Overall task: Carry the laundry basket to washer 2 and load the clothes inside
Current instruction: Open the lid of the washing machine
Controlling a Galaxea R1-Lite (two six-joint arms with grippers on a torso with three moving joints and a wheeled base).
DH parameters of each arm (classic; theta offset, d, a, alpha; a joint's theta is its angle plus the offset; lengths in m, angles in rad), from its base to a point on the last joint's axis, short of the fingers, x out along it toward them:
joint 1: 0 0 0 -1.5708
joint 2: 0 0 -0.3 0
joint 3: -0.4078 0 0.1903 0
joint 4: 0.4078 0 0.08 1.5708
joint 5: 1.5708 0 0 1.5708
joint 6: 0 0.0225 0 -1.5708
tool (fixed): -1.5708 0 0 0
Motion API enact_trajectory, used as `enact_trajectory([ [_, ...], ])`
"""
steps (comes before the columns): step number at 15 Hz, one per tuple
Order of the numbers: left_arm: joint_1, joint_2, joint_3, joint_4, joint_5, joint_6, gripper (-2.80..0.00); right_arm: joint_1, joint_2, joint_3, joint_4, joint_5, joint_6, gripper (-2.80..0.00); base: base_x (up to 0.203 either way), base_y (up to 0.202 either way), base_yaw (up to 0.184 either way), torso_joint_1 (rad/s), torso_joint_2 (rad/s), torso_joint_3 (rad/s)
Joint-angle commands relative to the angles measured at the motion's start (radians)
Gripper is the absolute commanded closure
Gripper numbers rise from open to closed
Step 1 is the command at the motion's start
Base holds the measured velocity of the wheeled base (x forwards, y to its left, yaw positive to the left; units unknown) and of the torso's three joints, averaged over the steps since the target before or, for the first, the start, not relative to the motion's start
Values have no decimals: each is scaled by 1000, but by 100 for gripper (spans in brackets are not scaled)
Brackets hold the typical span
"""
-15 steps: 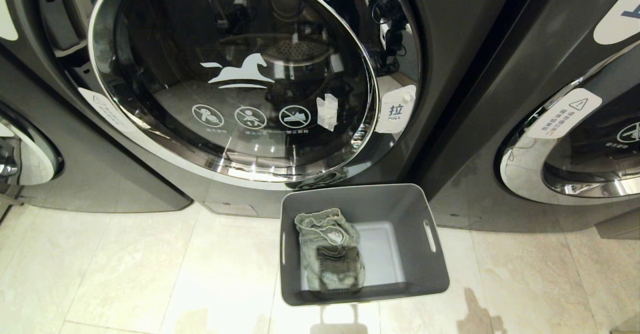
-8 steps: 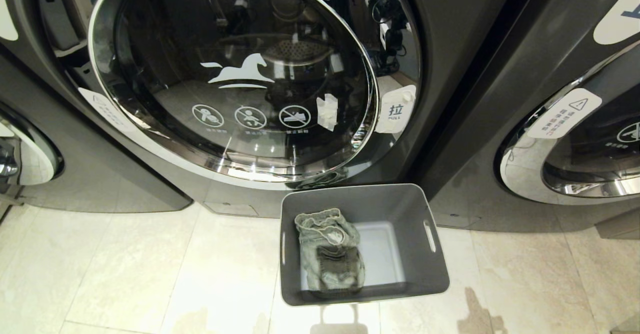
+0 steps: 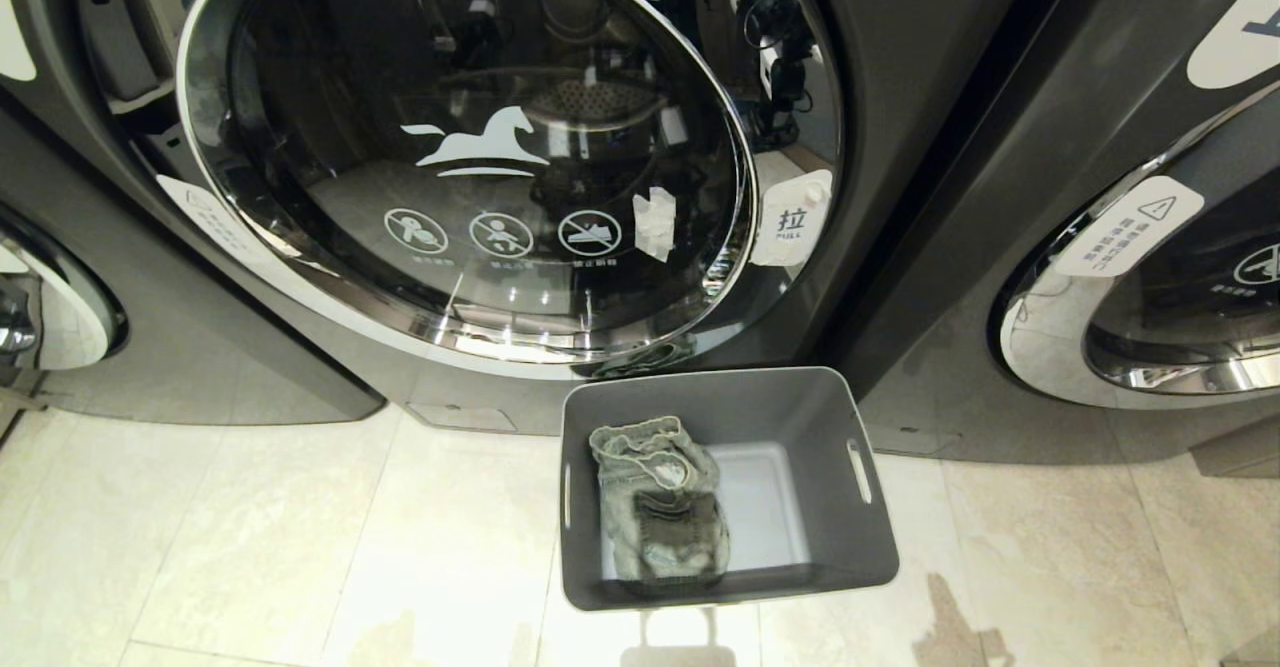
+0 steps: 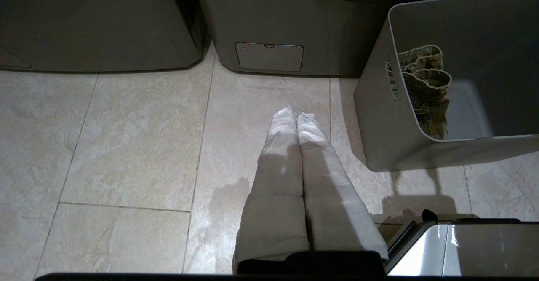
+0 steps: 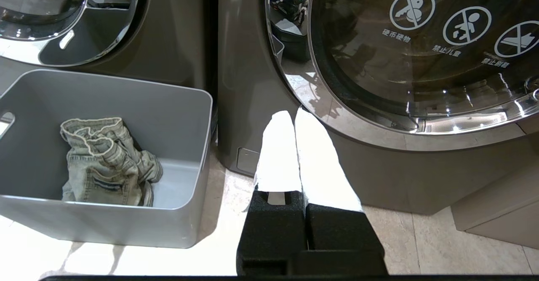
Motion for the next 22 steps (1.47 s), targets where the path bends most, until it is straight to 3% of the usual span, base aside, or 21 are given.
enact_trajectory([
  [1,0,2,1,-1,0,0,0,0,3,40,-2,-1,-1,0,0,0,0,0,0,0],
  [8,0,2,3,-1,-3,5,0,0,3,40,-2,-1,-1,0,0,0,0,-1,2,12],
  [22,0,2,1,-1,-1,5,0,0,3,40,-2,-3,1,0,0,0,0,2,2,195],
])
